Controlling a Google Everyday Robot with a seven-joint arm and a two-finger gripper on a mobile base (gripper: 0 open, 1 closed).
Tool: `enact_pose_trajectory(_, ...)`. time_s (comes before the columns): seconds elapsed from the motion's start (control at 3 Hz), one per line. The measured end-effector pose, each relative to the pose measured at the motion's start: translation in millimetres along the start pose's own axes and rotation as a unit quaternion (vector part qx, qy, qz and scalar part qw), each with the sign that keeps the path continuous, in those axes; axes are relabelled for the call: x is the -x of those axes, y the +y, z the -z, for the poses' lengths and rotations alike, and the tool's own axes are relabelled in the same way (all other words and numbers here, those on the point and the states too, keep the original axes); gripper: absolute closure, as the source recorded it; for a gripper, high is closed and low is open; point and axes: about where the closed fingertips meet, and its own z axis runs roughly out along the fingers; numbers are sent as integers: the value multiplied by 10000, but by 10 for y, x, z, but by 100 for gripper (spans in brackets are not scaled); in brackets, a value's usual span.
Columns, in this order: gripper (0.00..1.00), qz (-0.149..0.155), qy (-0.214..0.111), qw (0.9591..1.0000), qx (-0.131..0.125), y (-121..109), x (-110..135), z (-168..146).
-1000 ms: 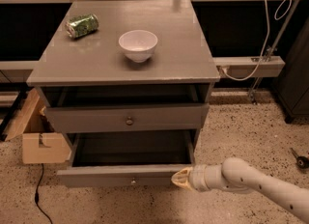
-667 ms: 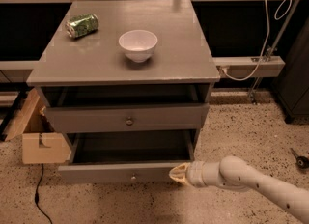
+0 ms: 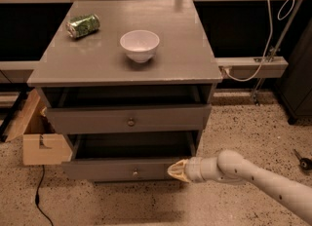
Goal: Close middle drawer
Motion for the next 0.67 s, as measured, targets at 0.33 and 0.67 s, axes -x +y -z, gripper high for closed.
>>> enact_pose_trajectory(0.33,100,-36,-40,9999,-95,-185,-164,-34)
enact_pose_trajectory(0.67,100,-6,6,9998,-189,-329,-243,-39)
